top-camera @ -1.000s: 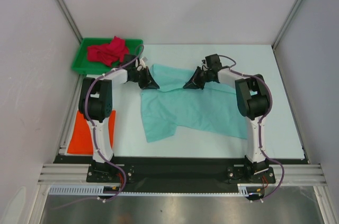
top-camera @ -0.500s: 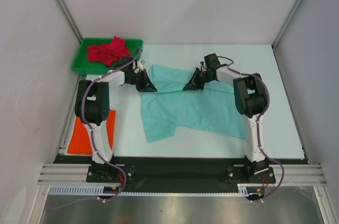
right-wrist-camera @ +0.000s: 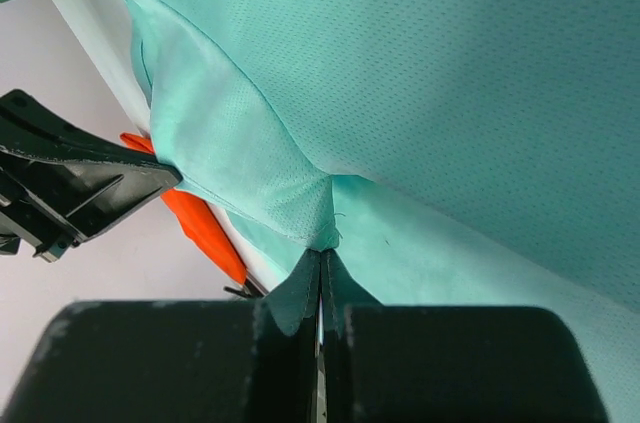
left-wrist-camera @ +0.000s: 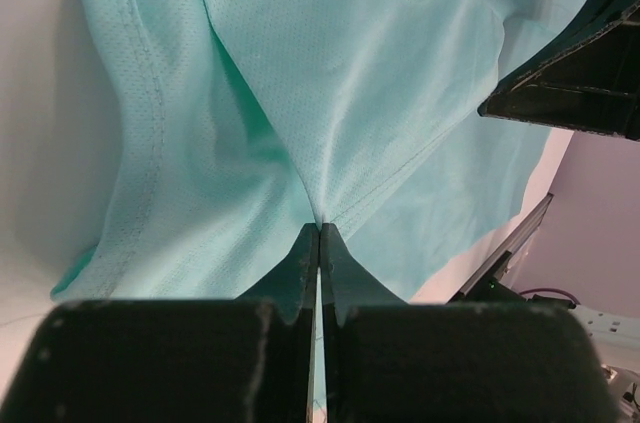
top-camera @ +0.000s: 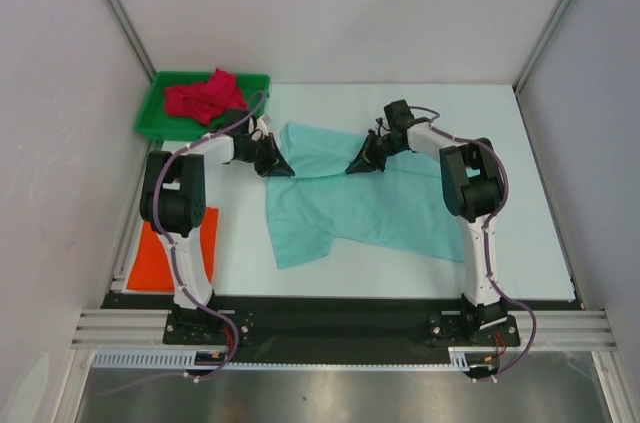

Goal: Fold and stack the t-shirts
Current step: Fold the tshirt

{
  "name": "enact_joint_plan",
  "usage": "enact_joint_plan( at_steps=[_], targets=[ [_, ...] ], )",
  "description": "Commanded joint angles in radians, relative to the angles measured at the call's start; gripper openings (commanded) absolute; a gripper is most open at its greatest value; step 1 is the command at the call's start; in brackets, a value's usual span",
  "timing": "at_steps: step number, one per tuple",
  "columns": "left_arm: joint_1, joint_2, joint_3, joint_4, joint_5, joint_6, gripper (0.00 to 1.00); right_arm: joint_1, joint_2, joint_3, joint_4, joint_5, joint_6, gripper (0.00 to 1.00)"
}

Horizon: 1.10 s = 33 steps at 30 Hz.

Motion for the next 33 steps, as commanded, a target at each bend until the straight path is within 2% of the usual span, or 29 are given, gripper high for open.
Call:
enact_joint_plan(
  at_steps=[1,26,30,33],
  targets=[
    [0.009,-0.058,-0.006,-0.003,-0.008,0.027,0.0,-0.004,0.014,0.042,-0.045,-0.028,-0.014,0.0],
    [0.011,-0.034,-0.026,-0.023,-0.048,0.044,0.01,-0.011,0.082,0.1,-0.089,-0.068,-0.028,0.0],
    [0.009,-0.023,-0.009,-0.042,-0.069,0.053,0.17,-0.017,0.082,0.111,-0.117,-0.07,-0.045,0.01],
    [0.009,-0.043,0.002,-0.063,-0.089,0.079,0.36,-0.033,0.044,0.113,-0.129,-0.051,-0.063,0.14]
  ],
)
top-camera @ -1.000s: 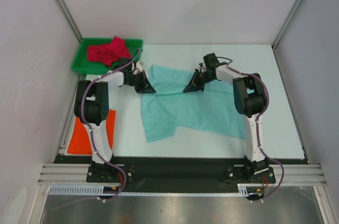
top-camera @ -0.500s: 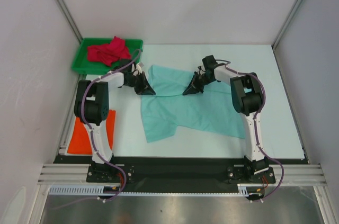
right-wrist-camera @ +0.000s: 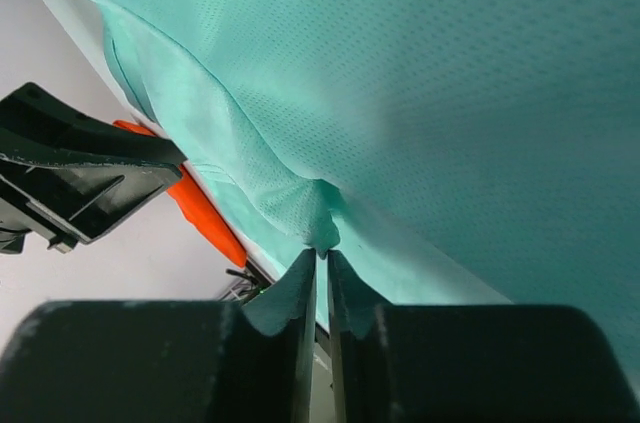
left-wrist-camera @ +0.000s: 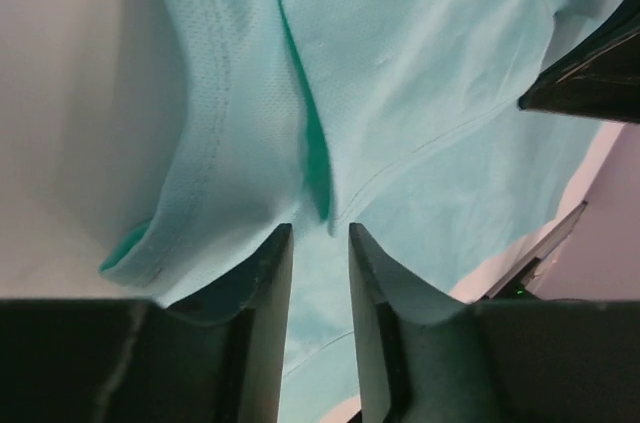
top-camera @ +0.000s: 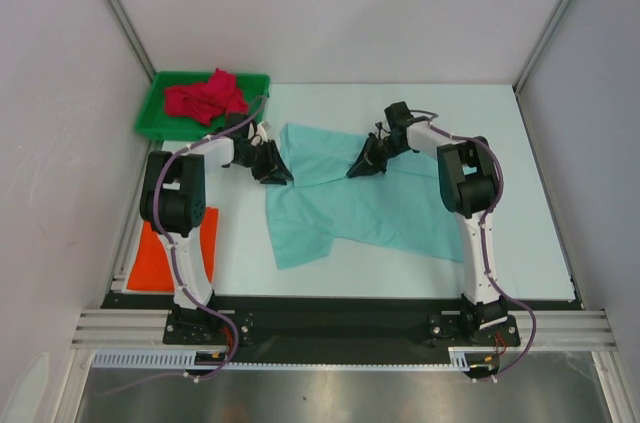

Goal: Fold and stack the t-shirts
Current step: Fold the tshirt

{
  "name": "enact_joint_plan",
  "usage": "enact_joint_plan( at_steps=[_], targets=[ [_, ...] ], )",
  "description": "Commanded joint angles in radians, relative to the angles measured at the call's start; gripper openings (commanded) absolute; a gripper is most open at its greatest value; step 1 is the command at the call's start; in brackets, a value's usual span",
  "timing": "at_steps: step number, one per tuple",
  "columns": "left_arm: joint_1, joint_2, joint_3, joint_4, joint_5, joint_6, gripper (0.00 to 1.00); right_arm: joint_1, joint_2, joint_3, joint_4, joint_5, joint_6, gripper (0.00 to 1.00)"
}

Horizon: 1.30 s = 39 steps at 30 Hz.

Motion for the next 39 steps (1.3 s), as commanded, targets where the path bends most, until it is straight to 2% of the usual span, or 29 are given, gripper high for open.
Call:
enact_joint_plan(
  at_steps=[1,3,7,12,16,17,20,27,32,33,36,37,39],
  targets=[
    [0.009,-0.05,0.032,-0.042,-0.036,0.052,0.4,-0.027,-0.039,0.047,-0.032,-0.002,-0.033,0.16],
    [0.009,-0.078,0.041,-0.058,-0.053,0.074,0.47,-0.036,-0.051,0.083,-0.04,-0.017,-0.053,0.2],
    [0.009,-0.066,0.125,-0.055,-0.043,0.077,0.47,-0.031,-0.024,0.175,-0.046,-0.04,-0.073,0.23],
    [0.0,0.003,0.217,0.031,0.051,0.026,0.42,-0.011,0.038,0.241,0.02,-0.057,-0.024,0.24],
    [-0.014,0.075,0.243,0.123,0.12,-0.044,0.42,-0.005,0.145,0.388,-0.031,-0.057,-0.029,0.13],
    [-0.019,0.086,0.242,0.14,0.128,-0.055,0.42,0.004,0.171,0.415,-0.06,-0.055,-0.036,0.05],
    [-0.022,0.126,0.227,0.172,0.139,-0.08,0.4,0.015,0.171,0.348,-0.039,-0.066,-0.047,0.0],
    [-0.022,0.137,0.153,0.087,0.039,-0.001,0.38,0.012,0.106,0.122,0.035,-0.054,-0.085,0.0],
    [-0.019,0.114,0.183,0.047,-0.013,0.04,0.37,-0.025,0.098,0.178,0.004,-0.064,-0.081,0.0],
    [-0.019,0.108,0.225,0.022,-0.013,0.045,0.39,-0.03,0.086,0.188,-0.002,-0.063,-0.081,0.0],
    [-0.02,0.094,0.312,0.008,0.008,0.04,0.44,-0.051,0.015,0.189,-0.029,-0.051,-0.07,0.11],
    [-0.02,0.094,0.331,0.011,0.013,0.025,0.45,-0.071,-0.034,0.171,-0.038,-0.029,-0.073,0.19],
    [-0.02,0.1,0.371,0.042,0.032,-0.003,0.47,-0.097,-0.081,0.136,-0.072,0.007,-0.104,0.26]
  ],
)
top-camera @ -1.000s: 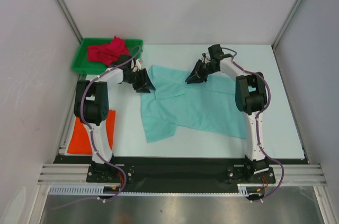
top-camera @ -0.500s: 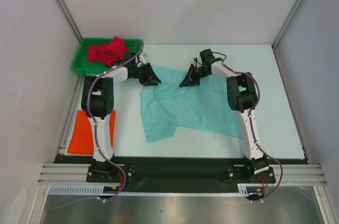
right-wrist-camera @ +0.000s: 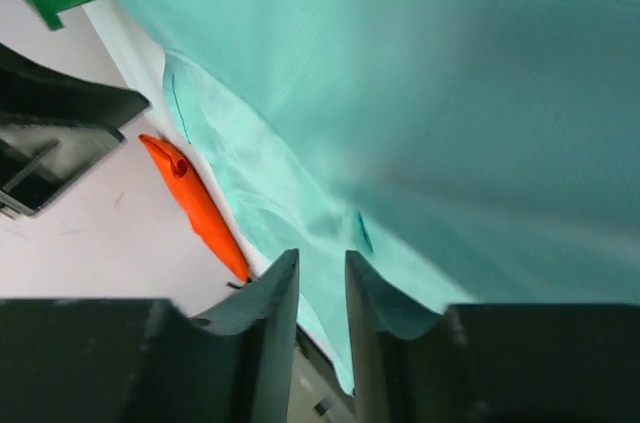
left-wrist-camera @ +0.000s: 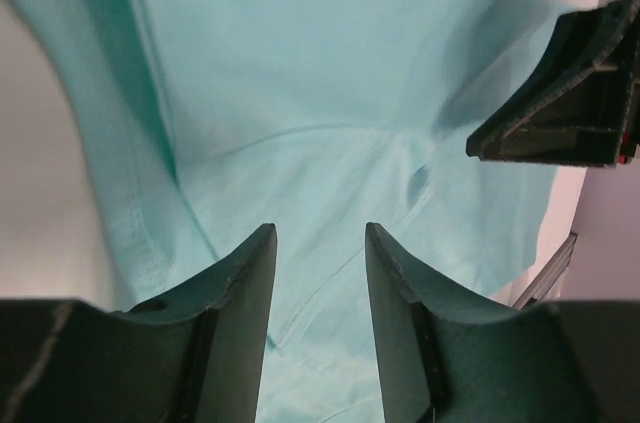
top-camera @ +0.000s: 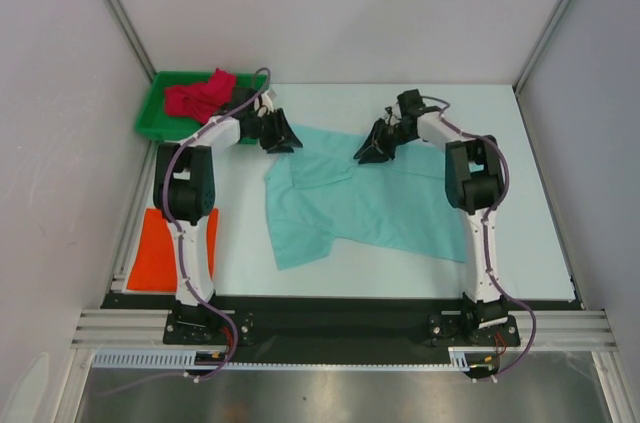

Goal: Fold and stack the t-shirts
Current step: Fold the tshirt

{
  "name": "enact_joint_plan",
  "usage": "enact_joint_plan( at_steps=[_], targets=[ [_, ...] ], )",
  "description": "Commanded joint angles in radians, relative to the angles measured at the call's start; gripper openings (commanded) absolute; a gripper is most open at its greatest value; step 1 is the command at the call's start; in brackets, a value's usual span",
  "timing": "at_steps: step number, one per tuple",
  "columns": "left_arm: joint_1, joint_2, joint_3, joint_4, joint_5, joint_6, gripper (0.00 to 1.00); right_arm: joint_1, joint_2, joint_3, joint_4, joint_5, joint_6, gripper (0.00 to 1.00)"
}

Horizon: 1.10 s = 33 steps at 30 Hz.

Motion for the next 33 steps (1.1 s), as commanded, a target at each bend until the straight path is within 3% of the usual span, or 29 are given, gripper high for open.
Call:
enact_joint_plan(
  at_steps=[1,6,12,16,22,33],
  targets=[
    [-0.003,-0.037,0.095,0.046,0.025,-0.018,0.47,-0.068,-0.194,-0.029,-0.065,0.113,-0.046,0.33],
    [-0.006,0.028,0.086,0.263,0.08,-0.148,0.49,-0.235,-0.366,-0.224,-0.073,0.322,-0.061,0.42],
    [-0.016,0.161,0.183,0.402,0.083,-0.256,0.48,-0.39,-0.415,-0.295,-0.004,0.409,-0.049,0.43],
    [-0.012,0.224,0.258,0.405,0.034,-0.276,0.47,-0.427,-0.408,-0.338,0.093,0.378,0.003,0.43],
    [-0.006,0.282,0.324,0.287,-0.024,-0.231,0.48,-0.469,-0.397,-0.377,0.168,0.364,0.02,0.42],
    [0.012,0.289,0.325,0.202,-0.084,-0.185,0.49,-0.541,-0.306,-0.382,0.15,0.453,-0.066,0.42]
  ],
)
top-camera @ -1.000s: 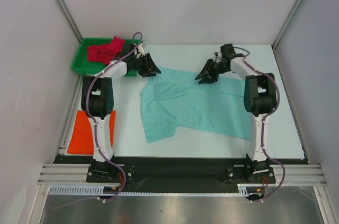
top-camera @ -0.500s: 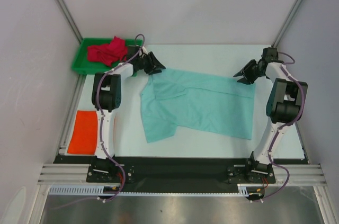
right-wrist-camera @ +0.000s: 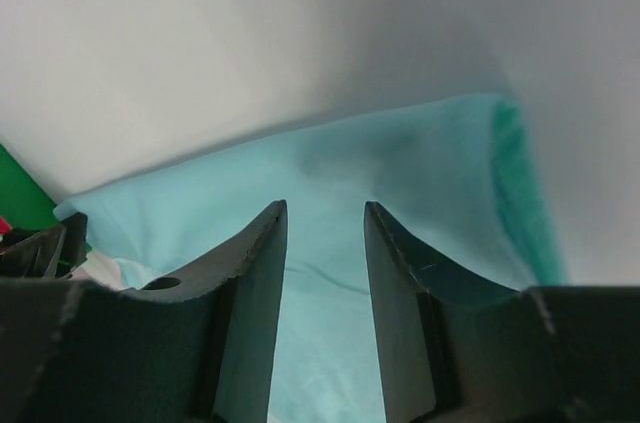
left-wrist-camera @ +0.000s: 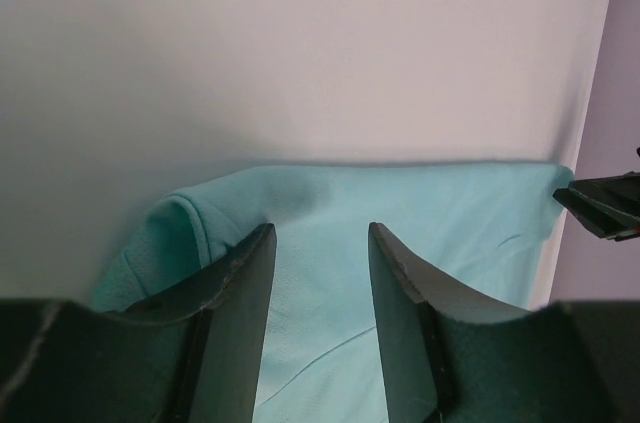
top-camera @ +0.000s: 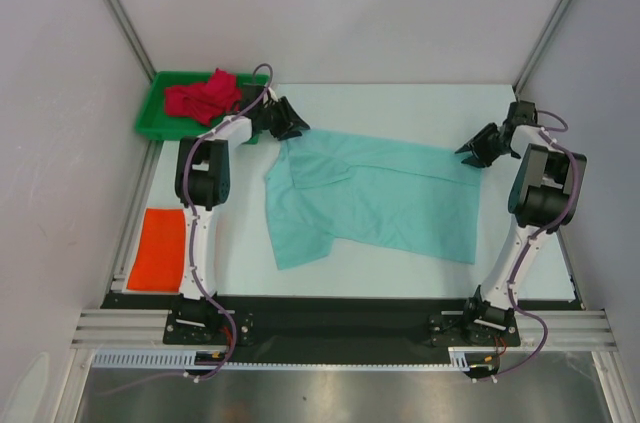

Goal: Fold and stack the t-shirts
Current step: Fold the tshirt

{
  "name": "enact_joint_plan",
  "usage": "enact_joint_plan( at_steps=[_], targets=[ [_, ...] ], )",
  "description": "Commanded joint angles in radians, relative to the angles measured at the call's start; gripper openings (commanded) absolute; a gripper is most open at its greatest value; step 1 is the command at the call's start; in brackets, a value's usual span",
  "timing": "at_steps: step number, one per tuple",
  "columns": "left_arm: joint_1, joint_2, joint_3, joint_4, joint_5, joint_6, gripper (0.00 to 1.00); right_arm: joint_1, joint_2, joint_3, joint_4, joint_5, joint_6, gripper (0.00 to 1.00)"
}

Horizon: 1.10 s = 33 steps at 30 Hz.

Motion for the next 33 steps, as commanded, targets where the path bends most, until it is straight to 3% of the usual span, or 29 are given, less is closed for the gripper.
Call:
enact_joint_plan(
  at_steps=[1,11,19,29,33],
  targets=[
    [0.015,0.001,0.028,-0.053,-0.03,0.044,0.49,-0.027,0.042,0.012,0.022,0.039,-0.044,0.42],
    [0.019,-0.023,0.027,-0.119,-0.063,0.105,0.49,-0.069,0.088,0.102,-0.068,0.059,-0.101,0.43],
    [-0.013,-0.19,0.0,-0.237,-0.1,0.164,0.61,-0.075,0.081,0.303,-0.395,0.249,-0.205,0.46],
    [-0.017,-0.472,-0.23,-0.236,-0.161,0.208,0.63,0.005,-0.176,0.078,-0.432,0.338,-0.172,0.55],
    [-0.017,-0.616,-0.353,-0.269,-0.196,0.236,0.59,0.055,-0.339,-0.111,-0.36,0.269,-0.118,0.54]
  ],
)
